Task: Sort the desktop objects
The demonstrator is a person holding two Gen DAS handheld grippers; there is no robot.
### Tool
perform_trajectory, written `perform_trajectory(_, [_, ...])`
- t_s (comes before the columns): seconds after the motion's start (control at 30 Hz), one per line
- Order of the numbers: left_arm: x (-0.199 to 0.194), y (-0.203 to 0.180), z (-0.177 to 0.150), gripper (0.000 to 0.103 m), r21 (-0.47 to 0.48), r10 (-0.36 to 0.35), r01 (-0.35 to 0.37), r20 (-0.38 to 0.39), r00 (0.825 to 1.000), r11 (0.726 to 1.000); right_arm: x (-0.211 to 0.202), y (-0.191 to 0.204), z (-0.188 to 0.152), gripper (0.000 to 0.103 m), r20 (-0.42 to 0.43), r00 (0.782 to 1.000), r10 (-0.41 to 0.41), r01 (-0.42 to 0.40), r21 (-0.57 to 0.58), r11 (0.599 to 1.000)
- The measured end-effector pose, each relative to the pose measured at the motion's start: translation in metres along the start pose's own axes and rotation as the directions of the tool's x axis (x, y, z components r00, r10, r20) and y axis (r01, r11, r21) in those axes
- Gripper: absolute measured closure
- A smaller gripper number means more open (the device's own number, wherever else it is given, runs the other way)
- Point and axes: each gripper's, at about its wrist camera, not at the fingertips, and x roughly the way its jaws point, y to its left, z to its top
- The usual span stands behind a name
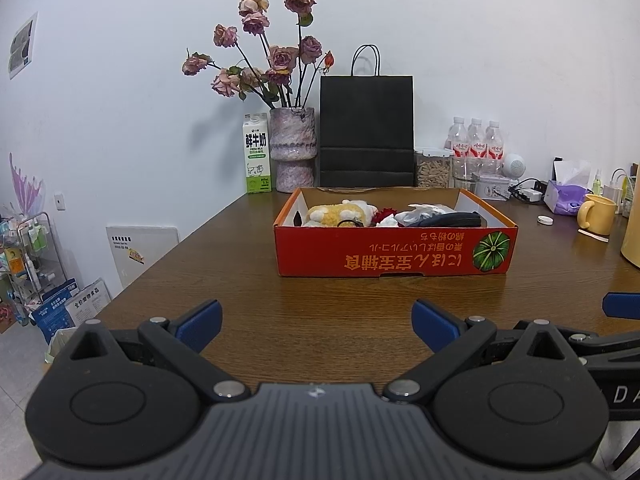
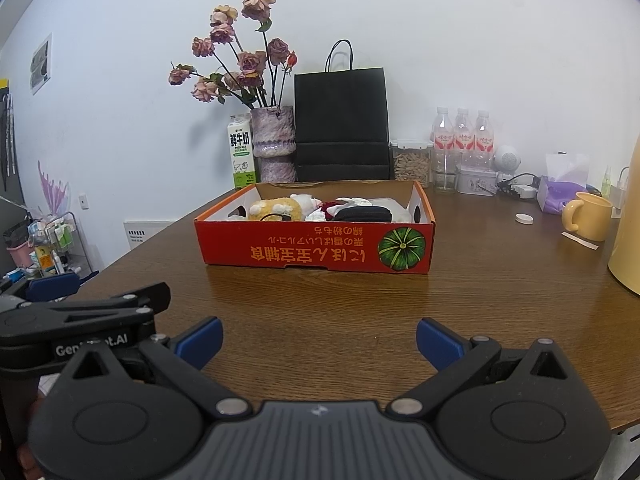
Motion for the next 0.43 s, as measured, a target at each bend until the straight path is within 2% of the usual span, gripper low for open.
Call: perform_trajectory(0.43, [0.0046, -0.0009, 0.0000, 0.000, -0.002, -0.005, 0.005, -0.018, 1.000, 1.000, 0.0011, -0.0010, -0.0010, 0.000, -0.007, 1.000, -0.005, 0.005, -0.001, 1.000])
